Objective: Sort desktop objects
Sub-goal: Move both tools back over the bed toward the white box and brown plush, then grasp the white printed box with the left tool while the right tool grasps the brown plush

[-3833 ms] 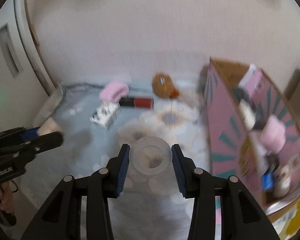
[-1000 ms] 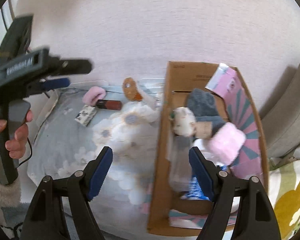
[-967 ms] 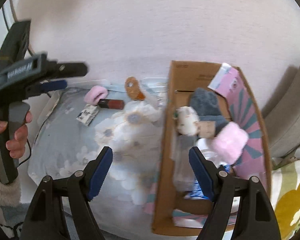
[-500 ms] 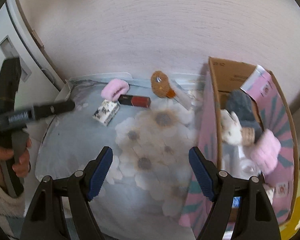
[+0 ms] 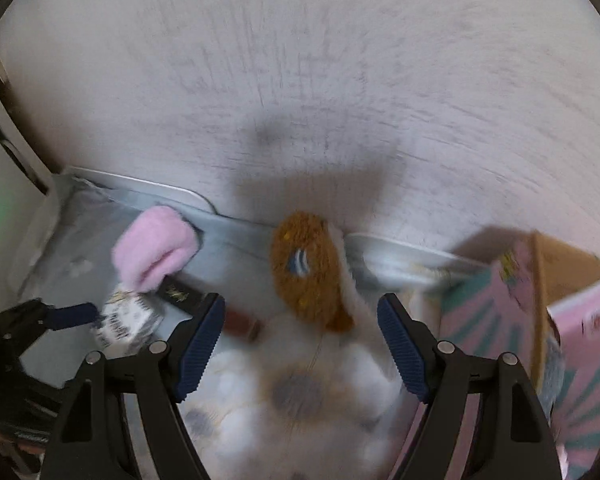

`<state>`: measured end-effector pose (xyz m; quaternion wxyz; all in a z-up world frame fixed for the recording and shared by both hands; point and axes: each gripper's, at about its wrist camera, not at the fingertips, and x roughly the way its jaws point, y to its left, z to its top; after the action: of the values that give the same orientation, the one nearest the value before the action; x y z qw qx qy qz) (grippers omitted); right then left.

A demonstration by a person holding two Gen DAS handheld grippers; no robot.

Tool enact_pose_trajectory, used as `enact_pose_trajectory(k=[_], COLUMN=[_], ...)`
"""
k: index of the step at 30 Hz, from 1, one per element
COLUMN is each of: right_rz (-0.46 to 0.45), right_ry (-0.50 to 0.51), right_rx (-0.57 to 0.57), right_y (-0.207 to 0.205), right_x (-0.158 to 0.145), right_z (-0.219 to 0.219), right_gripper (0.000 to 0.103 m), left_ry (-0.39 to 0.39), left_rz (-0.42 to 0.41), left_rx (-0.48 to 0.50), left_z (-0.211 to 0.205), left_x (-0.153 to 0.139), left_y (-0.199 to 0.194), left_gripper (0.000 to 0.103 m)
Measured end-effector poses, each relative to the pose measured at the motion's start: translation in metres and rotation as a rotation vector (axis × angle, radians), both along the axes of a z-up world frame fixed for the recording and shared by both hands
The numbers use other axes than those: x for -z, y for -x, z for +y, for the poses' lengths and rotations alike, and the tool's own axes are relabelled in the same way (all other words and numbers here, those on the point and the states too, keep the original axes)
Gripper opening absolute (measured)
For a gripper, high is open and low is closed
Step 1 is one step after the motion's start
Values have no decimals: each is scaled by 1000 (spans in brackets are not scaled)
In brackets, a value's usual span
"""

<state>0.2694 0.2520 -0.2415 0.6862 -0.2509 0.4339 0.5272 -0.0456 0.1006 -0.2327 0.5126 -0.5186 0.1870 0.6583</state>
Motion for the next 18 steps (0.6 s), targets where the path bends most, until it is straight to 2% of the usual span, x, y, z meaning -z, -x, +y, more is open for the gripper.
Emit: enact_pose_trajectory(k=[3, 5, 7, 8, 9, 11, 13, 18], right_rz=[-15, -13, -12, -24, -34, -59, -84, -93], right_ry=[18, 24, 42, 48, 51, 46, 38, 17], right_rx=[-4, -16, -34, -45, -54, -73, -87, -89], right_y=[-5, -6, -6, -5, -3, 1, 5, 12], right_x=[11, 16, 21, 23, 24, 24, 24, 17], right_z=[11, 15, 18, 20, 20, 20, 19, 13], right_gripper=[74, 67, 54, 50, 41, 38, 34, 31], left_ry=[-11, -14, -14, -16, -18, -15, -20, -31], left_rz=[5, 21, 31, 36, 41, 76, 85, 98], left_rx=[4, 14, 29, 36, 41, 54, 63, 70], left_z=[3, 6, 8, 8, 8, 9, 8, 3], left_x=[3, 4, 4, 3, 3, 2, 2, -5], left_y=[1, 0, -3, -4, -6, -9, -10, -13], left_gripper=[80, 75, 72, 65, 61, 43, 43, 42])
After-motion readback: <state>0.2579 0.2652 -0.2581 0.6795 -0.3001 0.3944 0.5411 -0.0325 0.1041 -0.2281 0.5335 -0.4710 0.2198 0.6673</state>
